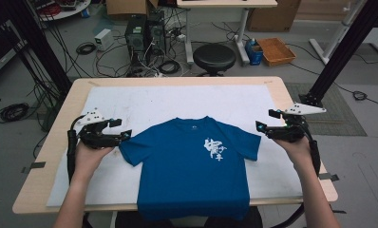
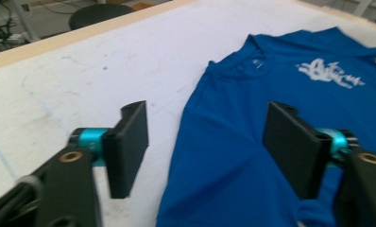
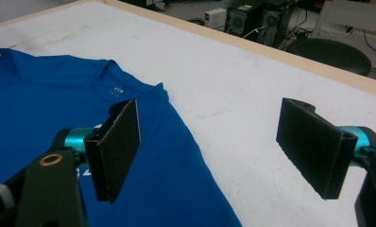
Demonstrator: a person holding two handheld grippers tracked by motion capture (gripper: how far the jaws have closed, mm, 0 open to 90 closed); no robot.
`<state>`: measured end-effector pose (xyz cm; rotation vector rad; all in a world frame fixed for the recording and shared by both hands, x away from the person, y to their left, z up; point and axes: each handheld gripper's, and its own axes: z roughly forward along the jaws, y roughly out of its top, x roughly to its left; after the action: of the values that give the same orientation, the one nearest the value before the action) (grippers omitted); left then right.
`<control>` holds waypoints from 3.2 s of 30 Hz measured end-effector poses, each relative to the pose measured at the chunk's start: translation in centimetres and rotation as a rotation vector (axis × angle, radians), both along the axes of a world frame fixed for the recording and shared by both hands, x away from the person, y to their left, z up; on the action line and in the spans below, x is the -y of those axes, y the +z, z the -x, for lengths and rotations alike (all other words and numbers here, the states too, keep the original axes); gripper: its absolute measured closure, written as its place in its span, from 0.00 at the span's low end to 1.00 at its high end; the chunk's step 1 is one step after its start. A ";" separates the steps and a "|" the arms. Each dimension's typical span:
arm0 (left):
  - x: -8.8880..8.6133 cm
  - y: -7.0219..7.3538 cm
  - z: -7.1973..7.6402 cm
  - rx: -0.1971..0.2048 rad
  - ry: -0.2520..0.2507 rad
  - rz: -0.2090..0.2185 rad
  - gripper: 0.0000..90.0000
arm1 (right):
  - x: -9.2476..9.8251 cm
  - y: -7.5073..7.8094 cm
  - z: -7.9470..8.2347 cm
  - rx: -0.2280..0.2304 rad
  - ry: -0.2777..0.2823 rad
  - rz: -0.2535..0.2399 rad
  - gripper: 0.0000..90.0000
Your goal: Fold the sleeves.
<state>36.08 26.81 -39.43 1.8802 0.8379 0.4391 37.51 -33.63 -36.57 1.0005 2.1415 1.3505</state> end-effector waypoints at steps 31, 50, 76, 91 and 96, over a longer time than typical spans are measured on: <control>-2.5 -4.2 -0.9 -0.356 0.081 0.033 0.97 | 0.0 -0.1 0.0 -0.004 0.004 0.018 0.27; 2.8 0.7 0.6 -0.307 -0.084 0.274 0.98 | 0.0 0.4 0.2 0.008 0.012 0.020 0.27; 13.4 -2.3 -1.6 -0.326 -0.115 0.327 0.76 | -0.1 -0.1 0.0 -0.016 0.006 0.035 0.28; 2.8 0.4 0.1 0.022 0.164 0.168 0.53 | 1.2 -2.3 -0.9 -0.144 -0.107 0.049 0.58; 1.0 0.4 0.2 0.054 0.192 0.146 0.53 | 1.3 -3.9 -1.3 -0.214 -0.128 0.070 0.66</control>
<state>35.87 25.80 -39.00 1.6541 0.9919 0.5292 38.79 -34.93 -40.46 1.2805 2.2166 1.1451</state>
